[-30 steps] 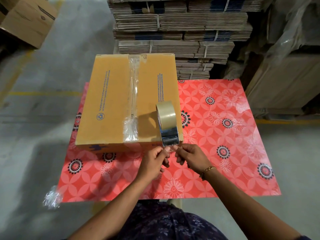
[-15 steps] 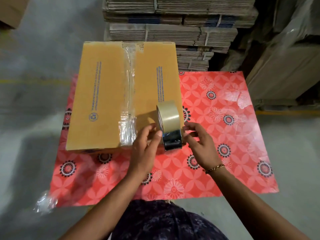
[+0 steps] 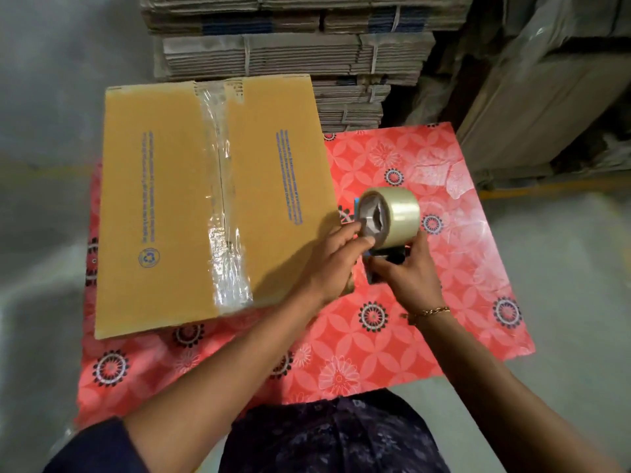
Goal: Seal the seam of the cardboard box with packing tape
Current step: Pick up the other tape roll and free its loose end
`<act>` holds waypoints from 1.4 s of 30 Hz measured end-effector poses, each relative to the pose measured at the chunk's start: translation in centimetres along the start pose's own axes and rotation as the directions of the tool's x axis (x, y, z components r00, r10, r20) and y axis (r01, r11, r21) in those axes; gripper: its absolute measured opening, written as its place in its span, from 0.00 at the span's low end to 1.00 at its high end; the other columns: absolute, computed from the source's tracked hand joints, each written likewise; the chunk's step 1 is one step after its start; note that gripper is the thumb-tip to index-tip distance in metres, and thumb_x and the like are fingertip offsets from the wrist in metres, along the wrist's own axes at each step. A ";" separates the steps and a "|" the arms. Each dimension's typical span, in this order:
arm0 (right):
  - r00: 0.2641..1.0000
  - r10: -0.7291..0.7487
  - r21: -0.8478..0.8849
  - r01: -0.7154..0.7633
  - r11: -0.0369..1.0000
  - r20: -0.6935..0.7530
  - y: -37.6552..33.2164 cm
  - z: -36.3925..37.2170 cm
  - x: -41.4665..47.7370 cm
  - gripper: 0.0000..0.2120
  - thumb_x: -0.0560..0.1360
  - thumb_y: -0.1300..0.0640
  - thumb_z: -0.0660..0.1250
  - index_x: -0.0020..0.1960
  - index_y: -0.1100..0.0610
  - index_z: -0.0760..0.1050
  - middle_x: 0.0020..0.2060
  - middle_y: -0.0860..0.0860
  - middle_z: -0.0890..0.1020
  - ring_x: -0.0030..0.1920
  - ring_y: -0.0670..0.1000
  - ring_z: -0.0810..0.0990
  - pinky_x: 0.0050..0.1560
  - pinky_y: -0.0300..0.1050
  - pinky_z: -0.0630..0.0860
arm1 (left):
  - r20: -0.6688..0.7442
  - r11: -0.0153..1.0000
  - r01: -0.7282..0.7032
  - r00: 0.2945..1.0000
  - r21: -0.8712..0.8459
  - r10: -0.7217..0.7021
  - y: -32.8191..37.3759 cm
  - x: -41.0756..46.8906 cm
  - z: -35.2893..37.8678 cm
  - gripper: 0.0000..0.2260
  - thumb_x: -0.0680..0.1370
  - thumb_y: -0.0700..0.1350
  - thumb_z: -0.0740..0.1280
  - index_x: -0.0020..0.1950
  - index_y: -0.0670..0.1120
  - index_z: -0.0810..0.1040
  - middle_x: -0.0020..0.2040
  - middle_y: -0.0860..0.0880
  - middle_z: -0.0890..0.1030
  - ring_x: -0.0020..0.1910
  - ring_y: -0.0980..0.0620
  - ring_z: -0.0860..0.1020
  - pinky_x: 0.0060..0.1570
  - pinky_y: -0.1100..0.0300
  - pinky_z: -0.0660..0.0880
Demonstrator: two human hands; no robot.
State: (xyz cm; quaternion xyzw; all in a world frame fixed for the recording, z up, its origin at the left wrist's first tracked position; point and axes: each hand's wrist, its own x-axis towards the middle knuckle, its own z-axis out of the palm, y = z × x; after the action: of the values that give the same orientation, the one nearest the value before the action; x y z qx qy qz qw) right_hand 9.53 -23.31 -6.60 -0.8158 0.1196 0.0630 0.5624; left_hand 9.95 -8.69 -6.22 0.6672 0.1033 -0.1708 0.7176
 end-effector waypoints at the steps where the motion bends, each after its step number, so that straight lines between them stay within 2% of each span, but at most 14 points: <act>1: 0.999 0.051 0.084 -0.052 0.995 0.018 0.3 -1.0 0.6 0.27 0.65 0.65 0.76 0.59 0.58 0.69 0.45 0.54 0.80 0.38 0.41 0.82 0.31 0.47 0.81 | 0.012 0.996 -0.033 0.999 0.081 0.033 0.3 0.7 0.4 0.29 0.68 0.62 0.66 0.65 0.50 0.81 0.64 0.47 0.81 0.63 0.51 0.78 0.67 0.49 0.72; 3: 0.993 0.106 0.170 -0.112 0.979 0.042 1.4 -3.1 2.4 0.25 0.62 0.63 0.76 0.57 0.61 0.73 0.43 0.54 0.82 0.37 0.44 0.82 0.30 0.44 0.79 | 0.011 0.895 -0.201 0.977 0.397 0.215 0.4 2.1 1.1 0.24 0.72 0.59 0.64 0.62 0.47 0.81 0.61 0.47 0.83 0.61 0.48 0.79 0.64 0.51 0.72; 6: 0.982 0.159 0.197 -0.176 0.965 0.096 3.0 -5.8 5.1 0.15 0.63 0.64 0.74 0.49 0.62 0.79 0.37 0.59 0.80 0.30 0.53 0.77 0.30 0.47 0.75 | 0.082 0.498 -0.323 0.891 0.804 0.446 -0.6 4.1 1.5 0.18 0.75 0.57 0.64 0.58 0.48 0.82 0.56 0.50 0.84 0.59 0.46 0.78 0.59 0.49 0.73; 9: 0.963 0.238 0.215 -0.262 0.941 0.127 4.5 -8.0 7.5 0.08 0.66 0.68 0.73 0.44 0.63 0.79 0.28 0.53 0.78 0.25 0.50 0.75 0.31 0.45 0.74 | 0.110 0.196 -0.213 0.894 0.957 0.435 -1.6 4.6 2.0 0.15 0.77 0.57 0.63 0.56 0.51 0.81 0.55 0.52 0.83 0.61 0.48 0.77 0.58 0.50 0.68; 11: 0.943 0.303 0.210 -0.327 0.922 0.136 5.8 -8.9 9.1 0.07 0.70 0.71 0.71 0.40 0.61 0.78 0.23 0.49 0.76 0.23 0.48 0.74 0.34 0.47 0.73 | 0.130 0.080 -0.183 0.890 0.980 0.438 -1.9 4.6 2.6 0.15 0.78 0.58 0.61 0.54 0.50 0.81 0.54 0.52 0.83 0.61 0.49 0.77 0.58 0.50 0.67; 16: 0.882 0.437 0.204 -0.467 0.860 0.175 8.7 -10.3 13.0 0.07 0.71 0.67 0.70 0.43 0.57 0.78 0.23 0.46 0.77 0.28 0.48 0.76 0.35 0.43 0.76 | 0.107 0.056 -0.142 0.905 0.988 0.411 -1.7 4.6 2.9 0.15 0.78 0.56 0.60 0.54 0.49 0.81 0.57 0.51 0.82 0.67 0.48 0.73 0.61 0.49 0.69; 20: 0.856 0.471 0.223 -0.512 0.830 0.211 10.0 -11.1 14.7 0.08 0.72 0.66 0.69 0.43 0.54 0.78 0.28 0.48 0.80 0.30 0.46 0.79 0.34 0.41 0.76 | 0.078 0.051 -0.111 0.895 0.993 0.439 -1.4 4.2 3.2 0.12 0.77 0.53 0.65 0.54 0.48 0.81 0.58 0.51 0.82 0.71 0.47 0.70 0.62 0.51 0.63; 24: 0.855 0.466 0.218 -0.512 0.831 0.227 9.9 -11.2 15.5 0.07 0.71 0.67 0.70 0.47 0.59 0.78 0.30 0.51 0.83 0.29 0.50 0.82 0.27 0.37 0.77 | 0.044 0.070 -0.083 0.896 0.994 0.442 -1.1 4.1 3.4 0.09 0.77 0.51 0.67 0.51 0.47 0.82 0.58 0.49 0.82 0.70 0.46 0.71 0.60 0.53 0.58; 26: 0.864 0.459 0.186 -0.496 0.848 0.207 10.1 -11.0 15.8 0.11 0.67 0.66 0.74 0.49 0.64 0.80 0.34 0.58 0.82 0.30 0.57 0.82 0.27 0.41 0.77 | 0.027 0.091 -0.073 0.903 0.993 0.429 -1.2 4.1 3.4 0.09 0.77 0.51 0.66 0.51 0.47 0.82 0.59 0.50 0.82 0.71 0.47 0.70 0.60 0.53 0.58; 30: 0.877 0.427 0.091 -0.455 0.886 0.221 10.4 -10.6 15.9 0.12 0.68 0.68 0.74 0.49 0.69 0.78 0.28 0.65 0.80 0.21 0.59 0.80 0.25 0.44 0.77 | 0.011 0.121 -0.070 0.904 0.990 0.428 -1.1 4.0 3.5 0.09 0.77 0.49 0.65 0.50 0.47 0.82 0.58 0.50 0.82 0.70 0.47 0.70 0.59 0.53 0.57; 32: 0.878 0.432 0.077 -0.455 0.887 0.204 10.7 -10.7 15.9 0.16 0.66 0.64 0.77 0.51 0.67 0.78 0.28 0.63 0.82 0.25 0.61 0.82 0.28 0.49 0.79 | 0.008 0.124 -0.070 0.896 0.990 0.444 -1.1 4.0 3.6 0.07 0.77 0.49 0.67 0.49 0.48 0.82 0.58 0.50 0.82 0.69 0.48 0.69 0.58 0.53 0.58; 36: 0.875 0.462 0.055 -0.474 0.879 0.145 13.6 -10.9 16.8 0.26 0.57 0.49 0.84 0.50 0.56 0.82 0.44 0.58 0.87 0.42 0.63 0.86 0.44 0.60 0.84 | -0.012 0.145 -0.050 0.915 0.988 0.403 -1.3 4.0 3.3 0.09 0.78 0.52 0.63 0.49 0.51 0.80 0.58 0.54 0.81 0.71 0.50 0.68 0.62 0.49 0.63; 39: 0.899 0.427 -0.126 -0.415 0.901 0.096 11.5 -11.0 15.7 0.20 0.65 0.43 0.79 0.50 0.53 0.82 0.45 0.54 0.86 0.43 0.56 0.85 0.49 0.53 0.82 | -0.021 0.152 -0.044 0.916 0.987 0.401 -1.3 3.8 3.2 0.08 0.79 0.52 0.63 0.49 0.51 0.80 0.59 0.54 0.80 0.71 0.51 0.65 0.62 0.48 0.65; 42: 0.923 0.377 -0.281 -0.342 0.897 0.079 10.3 -11.2 15.2 0.20 0.74 0.44 0.72 0.56 0.58 0.80 0.50 0.58 0.84 0.49 0.60 0.83 0.50 0.51 0.77 | 0.027 0.114 -0.094 0.872 0.989 0.489 -0.9 3.4 3.6 0.05 0.76 0.48 0.69 0.46 0.48 0.82 0.55 0.49 0.83 0.65 0.52 0.63 0.57 0.52 0.58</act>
State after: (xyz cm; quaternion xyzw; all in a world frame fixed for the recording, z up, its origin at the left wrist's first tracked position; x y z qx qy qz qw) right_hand 21.09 -39.08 -15.45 -0.8405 0.2217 0.2347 0.4350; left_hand 12.46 -12.63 -8.06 0.9898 -0.0547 0.0569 0.1184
